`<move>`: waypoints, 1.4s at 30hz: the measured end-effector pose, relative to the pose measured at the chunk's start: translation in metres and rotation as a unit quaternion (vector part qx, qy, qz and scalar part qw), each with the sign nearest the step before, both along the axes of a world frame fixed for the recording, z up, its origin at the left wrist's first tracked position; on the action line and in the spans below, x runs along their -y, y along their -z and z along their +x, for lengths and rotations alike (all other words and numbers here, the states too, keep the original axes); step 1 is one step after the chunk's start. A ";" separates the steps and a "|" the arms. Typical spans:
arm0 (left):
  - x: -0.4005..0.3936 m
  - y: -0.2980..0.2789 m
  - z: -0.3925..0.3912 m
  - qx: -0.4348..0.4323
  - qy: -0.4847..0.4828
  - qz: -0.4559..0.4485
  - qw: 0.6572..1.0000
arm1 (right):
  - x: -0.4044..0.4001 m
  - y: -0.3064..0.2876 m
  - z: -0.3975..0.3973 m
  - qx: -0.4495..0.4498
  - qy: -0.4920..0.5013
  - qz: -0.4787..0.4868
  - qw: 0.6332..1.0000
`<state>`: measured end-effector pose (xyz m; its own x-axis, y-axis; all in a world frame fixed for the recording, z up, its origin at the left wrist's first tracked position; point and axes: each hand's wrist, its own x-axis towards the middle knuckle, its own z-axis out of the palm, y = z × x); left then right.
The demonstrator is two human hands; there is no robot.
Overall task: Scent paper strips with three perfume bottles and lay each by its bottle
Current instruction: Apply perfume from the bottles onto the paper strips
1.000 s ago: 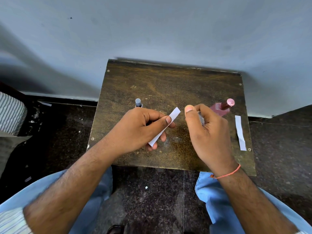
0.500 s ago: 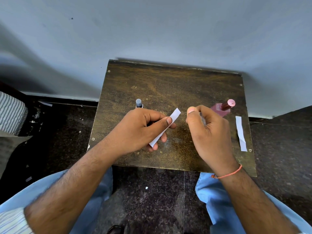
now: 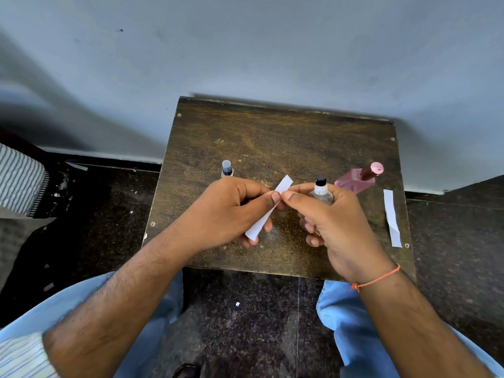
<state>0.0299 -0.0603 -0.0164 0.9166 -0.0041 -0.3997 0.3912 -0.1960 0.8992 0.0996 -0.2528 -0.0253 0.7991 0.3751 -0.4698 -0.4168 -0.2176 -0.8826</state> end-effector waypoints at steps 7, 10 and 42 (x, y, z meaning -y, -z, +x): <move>0.004 0.003 -0.002 -0.043 0.030 -0.003 0.999 | 0.002 0.006 0.004 -0.044 0.036 0.001 0.998; 0.005 0.003 -0.002 -0.049 0.032 -0.007 0.998 | 0.002 0.005 0.005 -0.038 0.034 -0.010 0.999; 0.011 0.012 -0.009 -0.196 0.106 0.092 0.971 | -0.010 0.028 0.012 0.232 -0.081 -0.281 0.928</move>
<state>0.0209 -0.0715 -0.0284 0.6809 -0.0714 -0.7289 0.6294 -0.4518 0.6322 0.1118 -0.2429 -0.0528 0.9184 0.3081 -0.2484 0.0575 -0.7250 -0.6863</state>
